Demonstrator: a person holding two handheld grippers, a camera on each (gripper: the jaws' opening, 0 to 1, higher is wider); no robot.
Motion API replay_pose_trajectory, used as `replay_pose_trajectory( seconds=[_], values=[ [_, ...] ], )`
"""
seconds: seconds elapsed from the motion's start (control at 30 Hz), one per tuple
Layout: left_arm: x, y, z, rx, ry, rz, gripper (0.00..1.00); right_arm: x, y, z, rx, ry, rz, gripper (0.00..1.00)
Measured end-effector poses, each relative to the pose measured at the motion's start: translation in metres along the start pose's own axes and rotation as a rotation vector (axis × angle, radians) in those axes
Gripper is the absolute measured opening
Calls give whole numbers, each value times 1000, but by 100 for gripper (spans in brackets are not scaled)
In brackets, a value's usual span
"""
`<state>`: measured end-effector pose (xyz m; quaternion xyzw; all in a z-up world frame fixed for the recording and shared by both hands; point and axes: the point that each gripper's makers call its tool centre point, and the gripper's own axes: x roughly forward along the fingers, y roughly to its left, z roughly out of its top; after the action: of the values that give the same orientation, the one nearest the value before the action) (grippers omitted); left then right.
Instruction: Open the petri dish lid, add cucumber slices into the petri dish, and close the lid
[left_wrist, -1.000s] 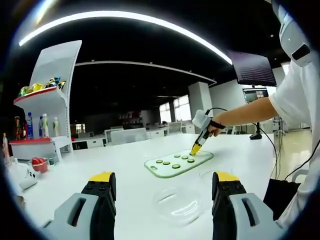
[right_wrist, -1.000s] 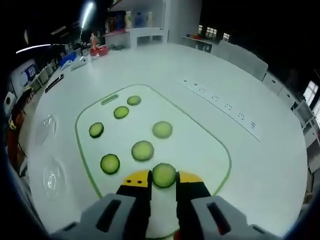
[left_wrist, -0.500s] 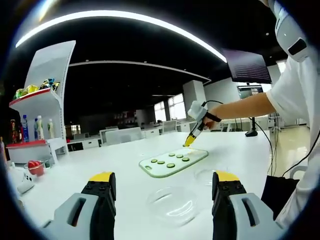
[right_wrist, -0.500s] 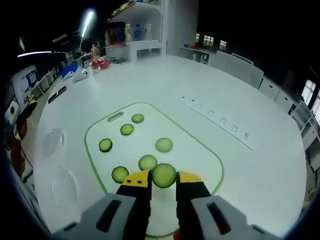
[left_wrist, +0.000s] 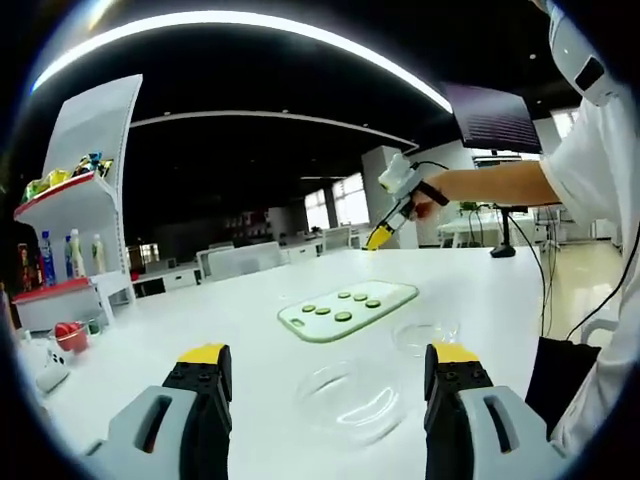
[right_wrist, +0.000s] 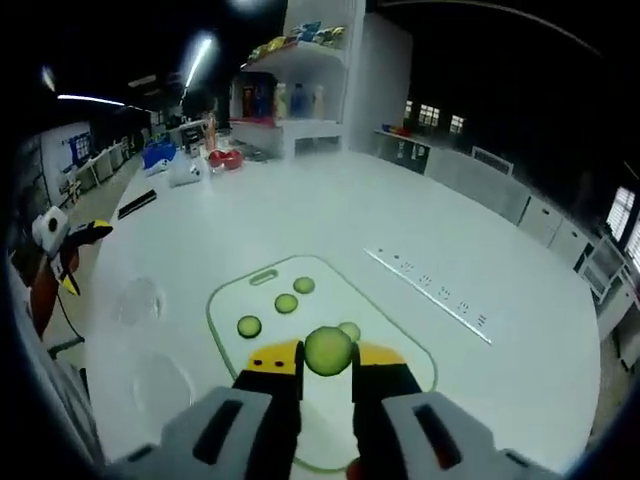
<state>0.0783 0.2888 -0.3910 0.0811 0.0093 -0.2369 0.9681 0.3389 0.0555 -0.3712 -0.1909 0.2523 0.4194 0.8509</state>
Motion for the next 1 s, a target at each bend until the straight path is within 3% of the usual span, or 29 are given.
replay_pose_trajectory(
  seconds=[0.1, 0.2, 0.4, 0.57, 0.8, 1.0],
  values=[
    [0, -1, 0, 4, 3, -2, 79, -7, 6, 7, -8, -18, 8, 18],
    [0, -2, 2, 7, 3, -8, 79, -18, 24, 13, -20, -43, 28, 18],
    [-2, -6, 1, 21, 12, -21, 79, -25, 39, 18, -66, -45, 61, 18],
    [-4, -8, 3, 30, 17, -24, 79, -39, 72, 26, -106, -71, 123, 18],
    [-5, -8, 1, 35, 34, -23, 79, -50, 115, 23, -176, -78, 191, 18],
    [-4, -8, -1, 28, 39, -23, 79, -52, 130, 17, -197, -83, 244, 18]
  ],
)
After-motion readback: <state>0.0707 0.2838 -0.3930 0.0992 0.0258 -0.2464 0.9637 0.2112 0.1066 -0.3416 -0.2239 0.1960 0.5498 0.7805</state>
